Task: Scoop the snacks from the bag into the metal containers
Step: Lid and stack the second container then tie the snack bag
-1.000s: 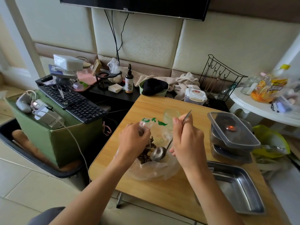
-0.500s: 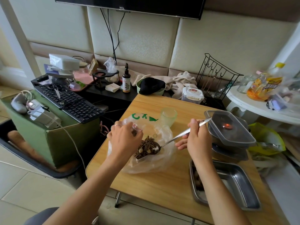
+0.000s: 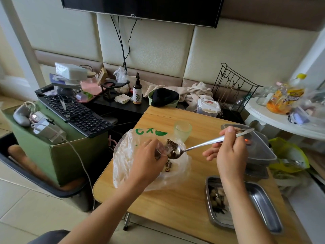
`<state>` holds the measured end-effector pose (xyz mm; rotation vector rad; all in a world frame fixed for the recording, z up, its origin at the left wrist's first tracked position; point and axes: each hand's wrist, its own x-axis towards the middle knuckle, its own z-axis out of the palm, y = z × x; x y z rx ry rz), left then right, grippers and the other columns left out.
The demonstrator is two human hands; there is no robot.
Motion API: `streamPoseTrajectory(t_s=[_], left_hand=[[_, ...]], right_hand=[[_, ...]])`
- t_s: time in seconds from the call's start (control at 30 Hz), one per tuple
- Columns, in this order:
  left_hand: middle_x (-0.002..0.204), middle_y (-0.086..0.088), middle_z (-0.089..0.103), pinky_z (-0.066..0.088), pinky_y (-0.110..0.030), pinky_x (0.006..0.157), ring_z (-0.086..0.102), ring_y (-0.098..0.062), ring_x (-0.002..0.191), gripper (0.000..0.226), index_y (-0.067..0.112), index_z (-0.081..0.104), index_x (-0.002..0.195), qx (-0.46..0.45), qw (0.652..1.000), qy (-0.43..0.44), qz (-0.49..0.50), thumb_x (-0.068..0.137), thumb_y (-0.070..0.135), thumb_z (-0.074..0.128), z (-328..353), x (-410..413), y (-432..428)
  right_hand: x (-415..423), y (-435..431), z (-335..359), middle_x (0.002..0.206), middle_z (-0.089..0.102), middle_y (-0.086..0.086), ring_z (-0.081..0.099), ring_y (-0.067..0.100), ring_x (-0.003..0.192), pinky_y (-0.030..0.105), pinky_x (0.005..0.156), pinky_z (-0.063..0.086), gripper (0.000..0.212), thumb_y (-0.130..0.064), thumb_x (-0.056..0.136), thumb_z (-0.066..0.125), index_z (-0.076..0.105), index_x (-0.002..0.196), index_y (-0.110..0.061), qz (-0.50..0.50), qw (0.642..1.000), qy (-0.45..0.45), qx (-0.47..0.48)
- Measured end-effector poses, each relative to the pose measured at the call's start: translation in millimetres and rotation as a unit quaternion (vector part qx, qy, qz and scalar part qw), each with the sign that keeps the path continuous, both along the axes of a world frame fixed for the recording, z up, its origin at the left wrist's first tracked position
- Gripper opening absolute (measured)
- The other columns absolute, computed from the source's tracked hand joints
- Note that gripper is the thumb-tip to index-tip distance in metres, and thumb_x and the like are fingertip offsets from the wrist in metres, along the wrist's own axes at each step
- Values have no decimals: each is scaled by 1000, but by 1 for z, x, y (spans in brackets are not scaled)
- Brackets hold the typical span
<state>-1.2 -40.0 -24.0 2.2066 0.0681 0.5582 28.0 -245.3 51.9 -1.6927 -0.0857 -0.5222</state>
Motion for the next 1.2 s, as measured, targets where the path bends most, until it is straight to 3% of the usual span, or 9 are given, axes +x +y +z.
streamPoseTrajectory(t_s=[0.07,0.2,0.3,0.43,0.5,0.67,0.8,1.1,1.2], left_hand=[[79,5,69,59,-49,66,67,-21,73,10,25,59,91,-83,994,73,-11,94,23,68,-6,3,-1],[70,-2,62,48,-39,57,54,-22,60,20,14,58,90,-75,989,128,19,90,27,73,-11,8,0],[71,-3,54,43,-36,59,46,-17,62,29,4,56,88,-86,985,150,26,89,26,73,-11,9,0],[91,-10,69,58,-44,75,66,-27,81,20,11,60,97,-153,973,173,12,94,30,67,-5,9,-5],[100,-13,69,58,-44,80,68,-30,93,22,12,59,103,-171,970,173,6,97,32,66,-2,10,-9],[99,-2,69,55,-29,74,65,-14,86,26,20,57,108,-164,974,156,-5,94,36,71,-1,14,-11],[102,4,69,59,-40,85,67,-12,91,35,21,56,111,-181,971,154,-5,92,46,72,-3,17,-10],[92,-12,68,49,-32,65,63,-24,77,35,10,53,103,-154,981,117,7,93,36,74,-1,21,-10],[86,-8,64,43,-27,61,58,-21,71,35,9,52,101,-146,983,107,12,92,35,75,-3,21,-10]], right_hand=[[0,0,0,63,60,11,68,28,48,31,40,51,35,-35,113,34,54,98,-11,-21,999,-22,-19],[0,1,1,60,59,6,68,23,46,34,40,51,36,-34,113,33,55,100,-8,-53,995,-68,-43],[-2,5,3,60,60,5,68,21,47,36,41,52,33,-32,113,34,55,103,-8,-53,993,-100,-35],[-8,15,3,62,62,6,68,18,49,37,42,53,29,-33,112,35,53,106,-11,-20,989,-140,-35],[-11,21,0,62,62,3,68,14,50,37,41,54,31,-36,112,36,54,107,-10,6,984,-168,-62],[-16,30,-3,69,61,-4,68,4,57,25,43,52,24,-22,112,41,57,102,-7,86,946,-259,-177],[-20,34,-2,75,62,-3,65,3,58,20,48,51,42,-34,113,37,61,100,-2,110,920,-302,-226],[-21,32,-3,80,64,1,67,5,63,22,51,53,26,-38,112,37,54,111,-18,103,917,-328,-203],[-21,33,-3,79,63,-1,65,4,60,22,49,52,25,-38,112,37,53,108,-19,117,915,-326,-205]])
